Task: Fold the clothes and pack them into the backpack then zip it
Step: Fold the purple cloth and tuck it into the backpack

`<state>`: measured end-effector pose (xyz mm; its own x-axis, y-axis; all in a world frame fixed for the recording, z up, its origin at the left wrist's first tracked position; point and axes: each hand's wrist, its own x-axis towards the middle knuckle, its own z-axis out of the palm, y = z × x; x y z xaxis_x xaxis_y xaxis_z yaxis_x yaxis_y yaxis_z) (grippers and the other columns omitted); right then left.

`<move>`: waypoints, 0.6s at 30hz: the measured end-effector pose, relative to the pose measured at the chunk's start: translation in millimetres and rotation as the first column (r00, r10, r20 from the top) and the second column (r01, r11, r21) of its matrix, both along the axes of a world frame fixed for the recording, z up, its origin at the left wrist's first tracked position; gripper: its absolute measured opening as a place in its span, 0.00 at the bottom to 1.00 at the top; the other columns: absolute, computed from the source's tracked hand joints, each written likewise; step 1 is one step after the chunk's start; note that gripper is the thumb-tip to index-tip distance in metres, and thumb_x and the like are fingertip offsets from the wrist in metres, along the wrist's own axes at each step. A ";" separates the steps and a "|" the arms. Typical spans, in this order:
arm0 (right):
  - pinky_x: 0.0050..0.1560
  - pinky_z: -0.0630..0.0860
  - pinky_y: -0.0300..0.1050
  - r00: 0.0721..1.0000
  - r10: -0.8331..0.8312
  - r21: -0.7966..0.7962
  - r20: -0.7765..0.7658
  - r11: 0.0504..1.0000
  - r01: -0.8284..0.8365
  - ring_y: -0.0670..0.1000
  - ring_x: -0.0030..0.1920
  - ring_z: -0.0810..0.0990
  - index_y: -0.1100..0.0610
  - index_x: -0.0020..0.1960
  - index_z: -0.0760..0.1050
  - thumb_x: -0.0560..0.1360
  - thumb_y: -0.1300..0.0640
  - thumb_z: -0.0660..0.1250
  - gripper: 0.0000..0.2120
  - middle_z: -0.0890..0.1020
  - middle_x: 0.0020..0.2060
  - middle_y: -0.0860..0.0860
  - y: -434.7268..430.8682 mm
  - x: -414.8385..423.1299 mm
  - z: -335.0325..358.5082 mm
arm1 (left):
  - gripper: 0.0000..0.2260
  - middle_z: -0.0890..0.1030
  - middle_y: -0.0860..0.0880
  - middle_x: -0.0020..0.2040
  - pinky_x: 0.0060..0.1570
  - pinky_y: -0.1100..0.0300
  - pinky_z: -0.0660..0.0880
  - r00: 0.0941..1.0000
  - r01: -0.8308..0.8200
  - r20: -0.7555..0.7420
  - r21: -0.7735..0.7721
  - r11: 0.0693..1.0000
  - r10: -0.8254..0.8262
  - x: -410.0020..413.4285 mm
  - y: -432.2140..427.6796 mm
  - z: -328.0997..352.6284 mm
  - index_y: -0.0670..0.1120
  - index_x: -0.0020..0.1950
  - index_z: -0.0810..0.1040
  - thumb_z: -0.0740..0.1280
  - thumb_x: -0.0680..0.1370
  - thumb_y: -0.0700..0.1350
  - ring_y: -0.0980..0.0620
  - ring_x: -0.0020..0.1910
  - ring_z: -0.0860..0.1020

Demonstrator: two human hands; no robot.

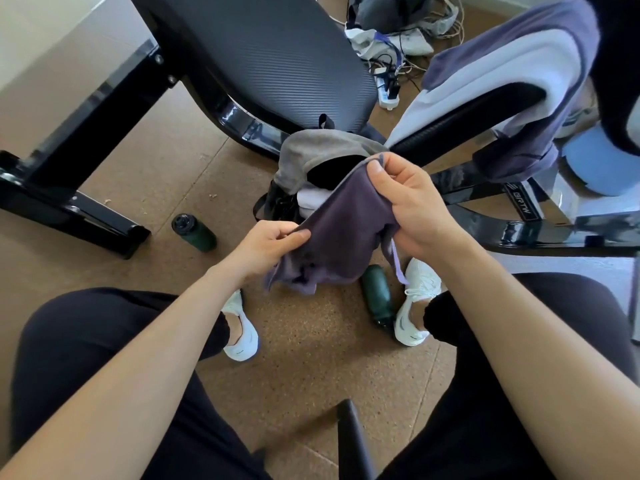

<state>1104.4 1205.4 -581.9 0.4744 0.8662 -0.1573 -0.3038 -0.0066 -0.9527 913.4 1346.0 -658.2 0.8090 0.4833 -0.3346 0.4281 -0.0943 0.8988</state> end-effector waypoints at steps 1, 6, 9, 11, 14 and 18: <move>0.41 0.75 0.40 1.000 -0.011 0.008 0.006 1.000 0.011 0.47 0.37 0.77 0.57 0.46 0.76 0.84 0.59 0.61 0.10 0.79 0.37 0.51 1.2 0.8 2.4 | 0.12 0.85 0.40 0.51 0.58 0.44 0.77 0.999 0.038 -0.023 -0.007 0.999 -0.038 -0.2 -0.8 -3.0 0.40 0.53 0.84 0.66 0.83 0.48 0.40 0.53 0.83; 0.44 0.76 0.43 0.973 -0.219 0.038 -0.071 0.974 0.222 0.48 0.38 0.76 0.57 0.44 0.76 0.84 0.58 0.62 0.11 0.77 0.37 0.51 3.8 16.8 6.7 | 0.25 0.83 0.33 0.49 0.55 0.32 0.76 0.953 0.205 -0.203 -0.124 0.971 -0.227 -9.9 -2.6 -33.2 0.41 0.54 0.82 0.71 0.75 0.63 0.32 0.46 0.82; 0.47 0.78 0.46 0.924 -0.345 0.056 -0.165 0.932 0.358 0.48 0.38 0.78 0.57 0.45 0.76 0.85 0.59 0.61 0.11 0.80 0.36 0.50 0.7 29.1 11.4 | 0.16 0.83 0.44 0.42 0.50 0.41 0.76 0.938 0.204 -0.274 -0.063 0.977 -0.213 -14.8 -7.3 -49.8 0.40 0.49 0.81 0.69 0.80 0.54 0.44 0.40 0.79; 0.49 0.79 0.48 0.890 -0.408 0.079 -0.205 0.899 0.430 0.49 0.39 0.79 0.58 0.45 0.78 0.85 0.59 0.61 0.11 0.81 0.36 0.50 -2.5 37.7 12.2 | 0.12 0.80 0.50 0.38 0.46 0.48 0.72 0.937 0.174 -0.303 -0.027 0.984 -0.174 -15.9 -10.5 -54.4 0.42 0.45 0.80 0.68 0.83 0.48 0.52 0.37 0.75; 0.49 0.78 0.49 0.873 -0.454 0.091 -0.180 0.876 0.474 0.52 0.41 0.79 0.58 0.43 0.78 0.83 0.57 0.65 0.10 0.79 0.37 0.54 -6.5 50.1 3.2 | 0.10 0.82 0.48 0.39 0.49 0.47 0.74 0.942 0.089 -0.326 -0.003 0.996 -0.085 -17.4 -11.5 -58.5 0.45 0.44 0.81 0.67 0.83 0.48 0.54 0.40 0.76; 0.46 0.76 0.45 0.917 -0.359 -0.058 0.175 0.926 0.373 0.51 0.40 0.77 0.58 0.47 0.80 0.78 0.58 0.72 0.04 0.79 0.38 0.56 -10.0 50.7 -17.6 | 0.11 0.79 0.51 0.37 0.45 0.55 0.69 0.989 -0.002 -0.150 -0.049 0.999 -0.006 -10.5 -14.4 -46.2 0.49 0.41 0.79 0.66 0.83 0.47 0.53 0.39 0.74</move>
